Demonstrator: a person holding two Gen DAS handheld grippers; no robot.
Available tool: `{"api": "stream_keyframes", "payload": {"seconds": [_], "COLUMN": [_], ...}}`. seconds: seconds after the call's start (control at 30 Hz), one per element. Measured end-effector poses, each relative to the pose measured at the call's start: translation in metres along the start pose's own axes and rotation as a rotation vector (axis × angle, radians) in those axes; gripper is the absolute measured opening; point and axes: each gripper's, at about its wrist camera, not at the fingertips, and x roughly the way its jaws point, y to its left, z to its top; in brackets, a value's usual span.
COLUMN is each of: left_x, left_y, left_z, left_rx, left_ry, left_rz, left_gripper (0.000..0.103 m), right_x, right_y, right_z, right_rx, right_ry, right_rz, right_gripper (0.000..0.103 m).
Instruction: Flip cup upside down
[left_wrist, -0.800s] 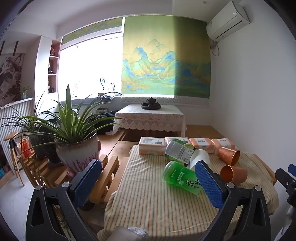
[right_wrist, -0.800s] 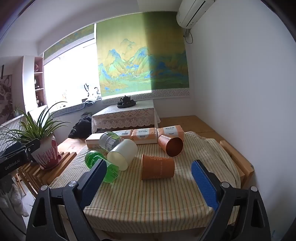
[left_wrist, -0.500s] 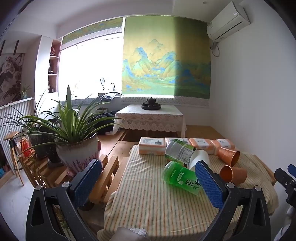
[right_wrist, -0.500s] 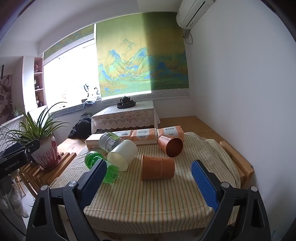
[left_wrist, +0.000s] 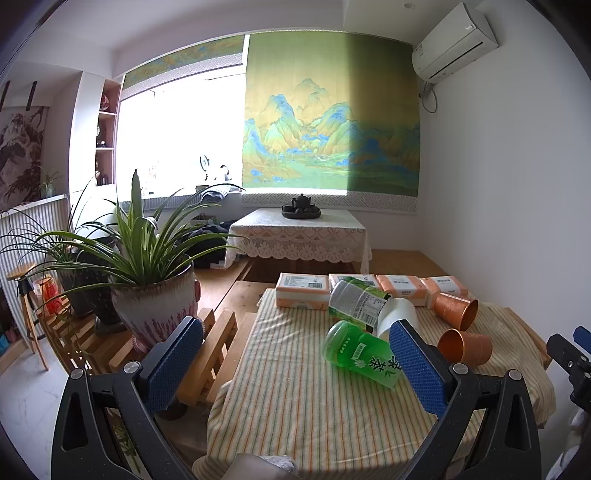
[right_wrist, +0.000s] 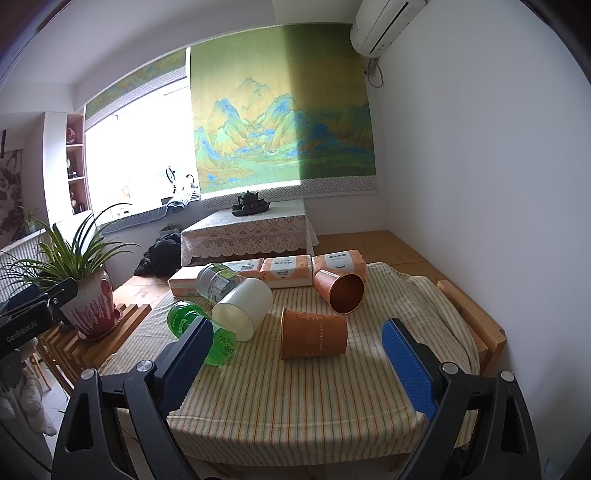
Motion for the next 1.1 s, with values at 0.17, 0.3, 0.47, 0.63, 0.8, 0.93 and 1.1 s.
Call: {"api": "stream_keyframes", "payload": {"seconds": [0.17,0.3,0.47,0.63,0.8,0.93,1.1], "left_x": [0.0011,0.0025,0.0021,0.0020,0.0028,0.0032,0.0035], "left_y": [-0.0003,0.0009,0.0019,0.0009,0.0006,0.0001,0.0000], "left_z": [-0.0002,-0.0010,-0.0004,-0.0001,0.0000,0.0003,0.0003], "left_rx": [0.000,-0.002,-0.003,0.000,0.003,0.003,0.003], "left_ry": [0.000,0.004,0.004,0.004,0.004,0.004,0.005], "left_rz": [0.001,0.000,0.000,0.000,0.000,-0.001,-0.001], "left_gripper": [0.102,0.102,0.102,0.102,0.102,0.102,0.102], "right_x": [0.0022,0.0035,0.0037,0.0034,0.0035,0.0039,0.0043], "right_y": [-0.0004,-0.0011,-0.0007,-0.0004,-0.0003,-0.0004,-0.0004], "right_z": [-0.0008,-0.0021,-0.0019,-0.0018,-0.0017,-0.0019,-0.0019], "right_rx": [-0.001,0.000,-0.001,0.000,0.000,0.001,0.000], "right_ry": [0.001,0.002,0.003,0.003,0.003,0.003,0.005], "right_rz": [-0.001,0.000,0.000,0.001,0.000,0.001,0.001], "right_gripper": [0.090,0.090,0.090,0.090,0.090,0.090,0.090]}}
